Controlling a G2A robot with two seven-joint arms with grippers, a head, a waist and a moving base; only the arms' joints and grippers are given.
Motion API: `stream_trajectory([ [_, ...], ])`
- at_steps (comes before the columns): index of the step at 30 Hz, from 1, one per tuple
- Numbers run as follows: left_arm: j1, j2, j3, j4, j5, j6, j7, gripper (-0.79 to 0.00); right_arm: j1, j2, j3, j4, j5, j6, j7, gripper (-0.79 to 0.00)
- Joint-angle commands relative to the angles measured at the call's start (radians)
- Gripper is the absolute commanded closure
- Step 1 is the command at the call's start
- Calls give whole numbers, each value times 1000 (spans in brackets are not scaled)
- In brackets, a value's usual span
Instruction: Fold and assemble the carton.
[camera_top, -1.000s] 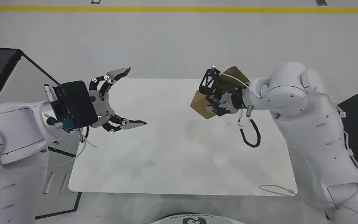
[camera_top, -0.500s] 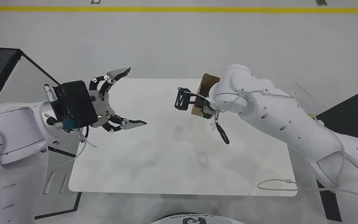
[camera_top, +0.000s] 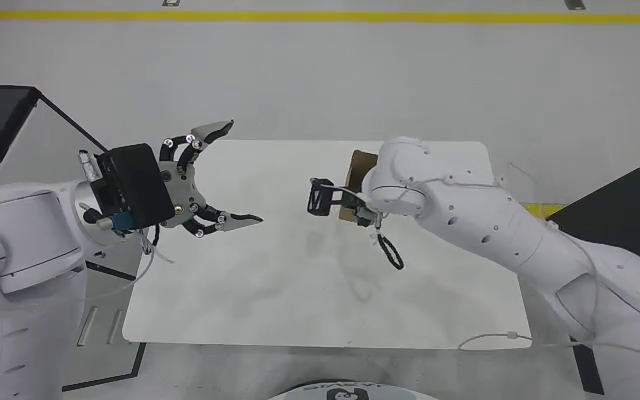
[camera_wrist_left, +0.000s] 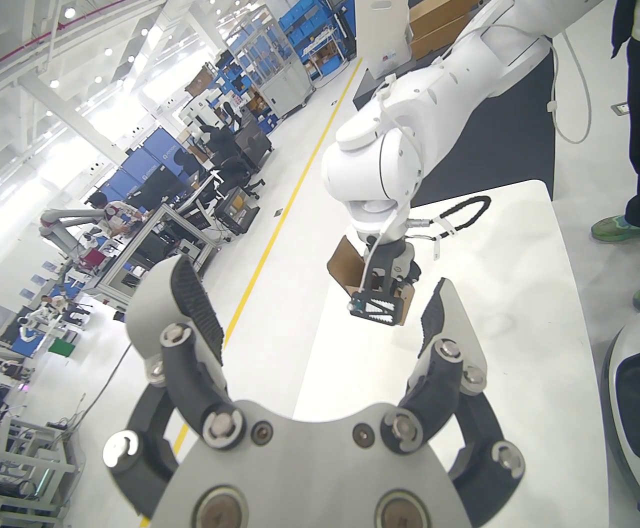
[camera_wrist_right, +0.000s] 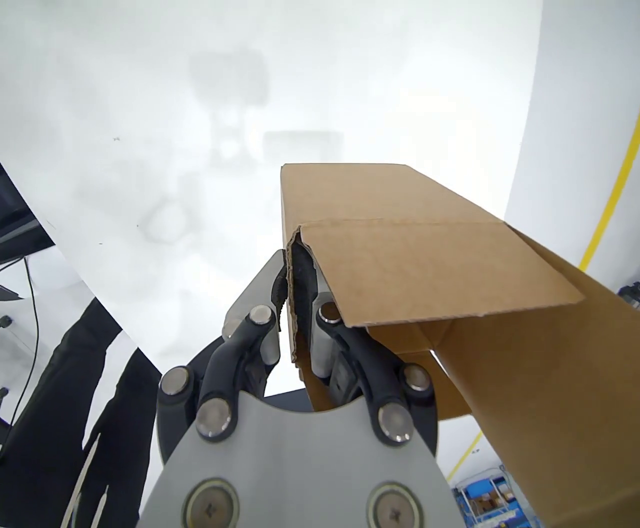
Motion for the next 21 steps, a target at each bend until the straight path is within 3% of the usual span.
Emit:
stream_trajectory([
  [1,0,0,0,0,0,0,0,-785,-1,-15,-27,13,-13,0,0,0],
  [5,0,0,0,0,0,0,0,-785,3,-48,-64,28,-39,28,4,0],
  [21,0,0,0,0,0,0,0,-785,3,-48,-64,28,-39,28,4,0],
])
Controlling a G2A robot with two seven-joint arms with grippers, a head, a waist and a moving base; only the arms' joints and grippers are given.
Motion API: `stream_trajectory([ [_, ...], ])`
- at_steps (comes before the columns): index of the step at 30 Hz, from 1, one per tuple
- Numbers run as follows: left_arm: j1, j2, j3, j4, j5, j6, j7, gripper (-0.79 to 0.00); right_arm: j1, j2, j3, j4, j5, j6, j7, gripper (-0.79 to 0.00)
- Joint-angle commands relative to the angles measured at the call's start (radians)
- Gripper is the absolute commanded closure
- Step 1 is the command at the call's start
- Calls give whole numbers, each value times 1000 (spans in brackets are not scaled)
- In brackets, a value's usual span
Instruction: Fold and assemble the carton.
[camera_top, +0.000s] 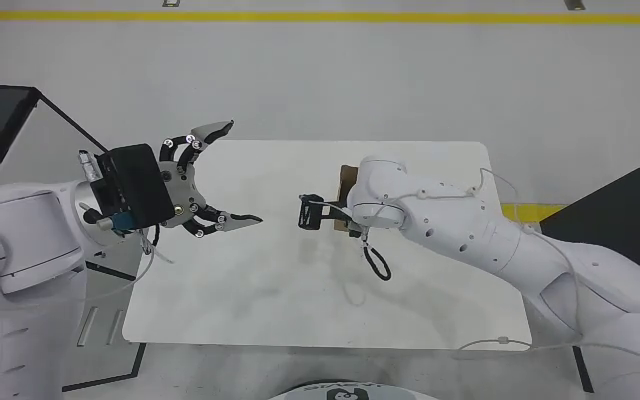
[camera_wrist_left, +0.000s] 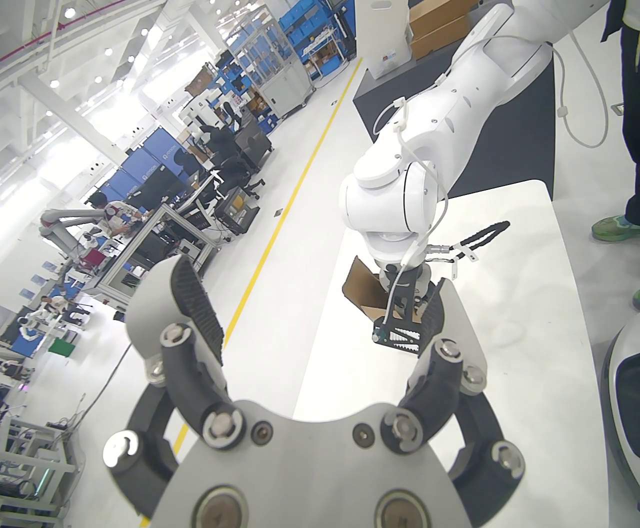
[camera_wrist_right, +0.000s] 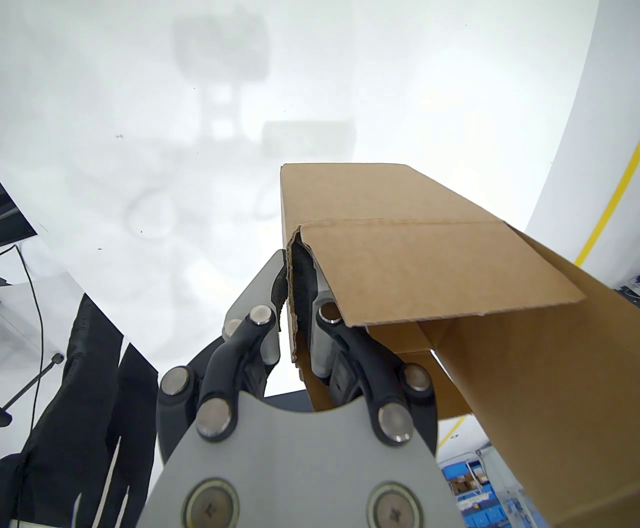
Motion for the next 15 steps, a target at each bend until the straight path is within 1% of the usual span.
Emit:
stream_trajectory([
  [1,0,0,0,0,0,0,0,-785,0,0,0,0,0,0,0,0],
  [7,0,0,0,0,0,0,0,-785,0,0,0,0,0,0,0,0],
  [9,0,0,0,0,0,0,0,-785,-10,2,1,1,-24,-2,-24,0],
  [13,0,0,0,0,0,0,0,-785,-13,8,10,-14,-44,-33,6,0],
  [15,0,0,0,0,0,0,0,-785,-4,12,-2,-22,-41,-38,2,0],
])
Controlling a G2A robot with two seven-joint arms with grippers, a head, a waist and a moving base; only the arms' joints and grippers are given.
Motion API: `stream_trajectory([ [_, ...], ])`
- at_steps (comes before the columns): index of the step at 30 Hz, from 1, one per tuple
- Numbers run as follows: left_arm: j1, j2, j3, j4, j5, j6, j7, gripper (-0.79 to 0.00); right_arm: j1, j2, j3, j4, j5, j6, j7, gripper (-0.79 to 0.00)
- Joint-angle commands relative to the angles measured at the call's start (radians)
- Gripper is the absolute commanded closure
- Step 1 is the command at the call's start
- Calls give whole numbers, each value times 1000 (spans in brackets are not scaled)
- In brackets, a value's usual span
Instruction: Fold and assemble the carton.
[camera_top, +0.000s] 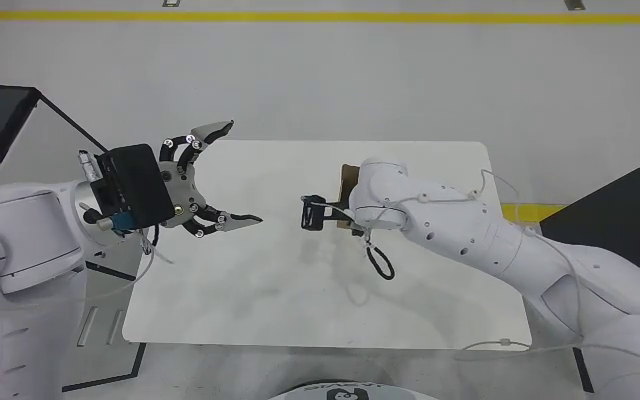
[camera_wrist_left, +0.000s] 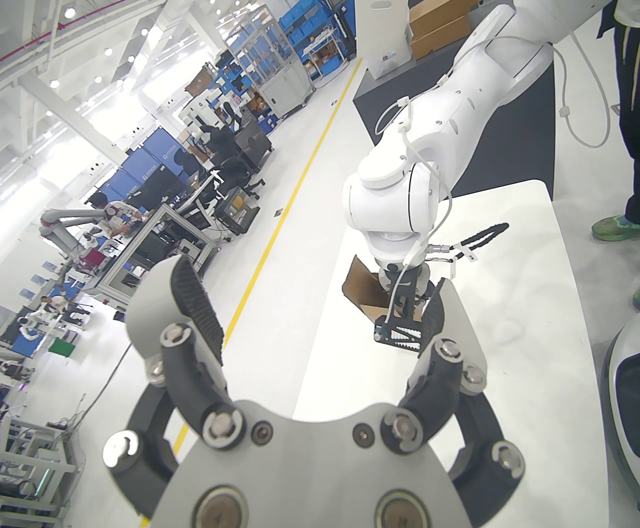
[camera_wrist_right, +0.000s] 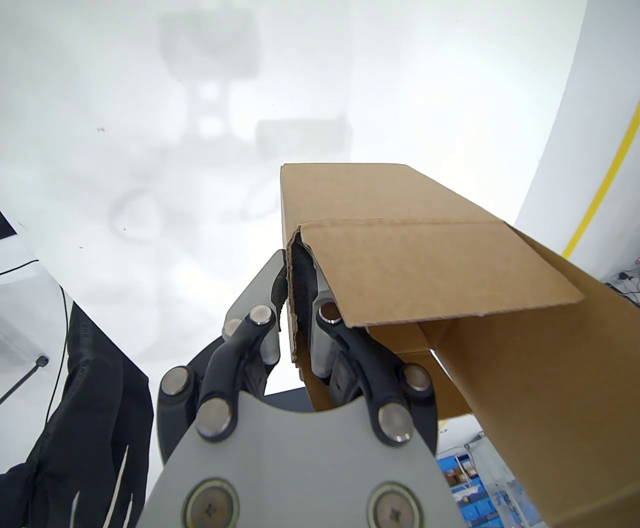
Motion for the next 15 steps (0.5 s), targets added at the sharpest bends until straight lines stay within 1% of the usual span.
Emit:
stream_trajectory([
  [1,0,0,0,0,0,0,0,-785,14,4,-16,-4,6,-2,-3,0],
  [8,0,0,0,0,0,0,0,-785,131,13,-145,7,142,-6,-7,0],
  [12,0,0,0,0,0,0,0,-785,143,7,-145,17,175,15,14,0],
  [15,0,0,0,0,0,0,0,-785,144,5,-145,21,187,12,11,0],
])
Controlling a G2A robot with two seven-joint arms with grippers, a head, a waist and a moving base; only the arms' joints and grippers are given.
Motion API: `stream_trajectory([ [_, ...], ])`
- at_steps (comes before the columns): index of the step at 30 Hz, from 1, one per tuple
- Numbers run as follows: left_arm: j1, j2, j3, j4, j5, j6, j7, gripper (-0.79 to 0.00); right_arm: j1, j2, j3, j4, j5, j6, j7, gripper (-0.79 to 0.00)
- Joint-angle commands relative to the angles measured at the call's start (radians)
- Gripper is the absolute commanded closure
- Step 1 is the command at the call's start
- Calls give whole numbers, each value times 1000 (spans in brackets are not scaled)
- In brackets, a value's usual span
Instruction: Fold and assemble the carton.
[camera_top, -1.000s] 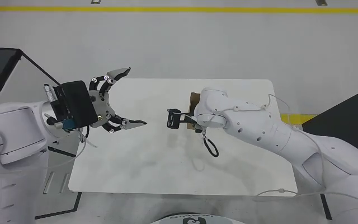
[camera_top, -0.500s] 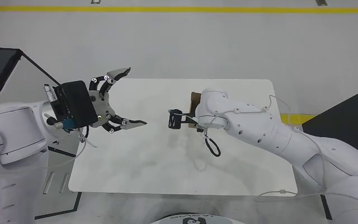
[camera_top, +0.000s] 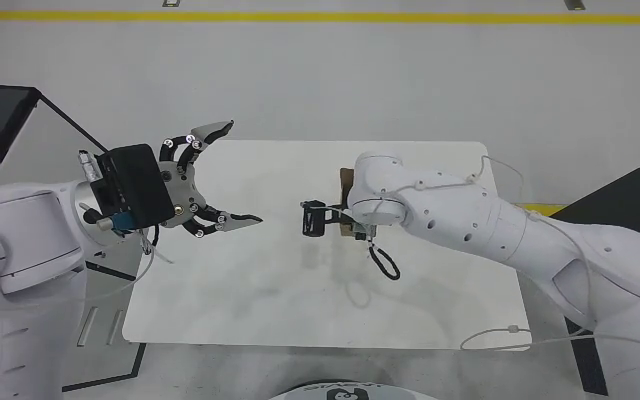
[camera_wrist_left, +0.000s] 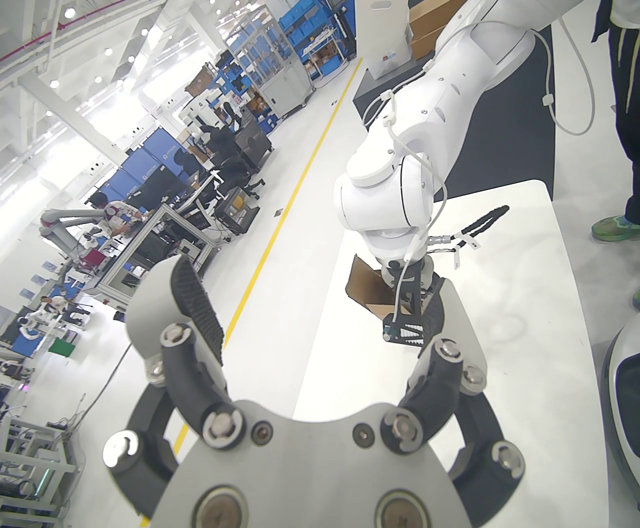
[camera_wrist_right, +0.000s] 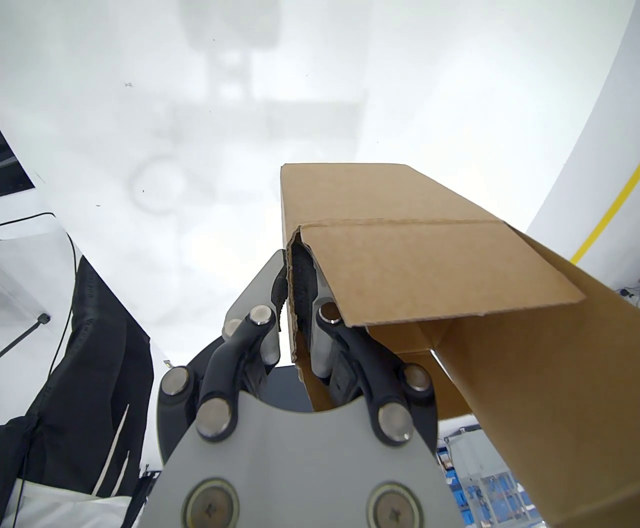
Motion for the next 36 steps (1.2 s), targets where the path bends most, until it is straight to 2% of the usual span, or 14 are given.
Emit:
stream_trajectory([
  [1,0,0,0,0,0,0,0,-785,0,0,0,0,0,-1,-1,0],
  [6,0,0,0,0,0,0,0,-785,-4,0,0,1,-3,1,-9,0],
  [14,0,0,0,0,0,0,0,-785,-93,-23,0,38,-175,-3,-75,0],
  [24,0,0,0,0,0,0,0,-785,-105,-36,0,52,-191,-15,-92,0],
  [30,0,0,0,0,0,0,0,-785,-154,-37,0,66,-267,-35,-176,0],
  [36,0,0,0,0,0,0,0,-785,-176,-50,4,106,-277,-73,-203,0],
])
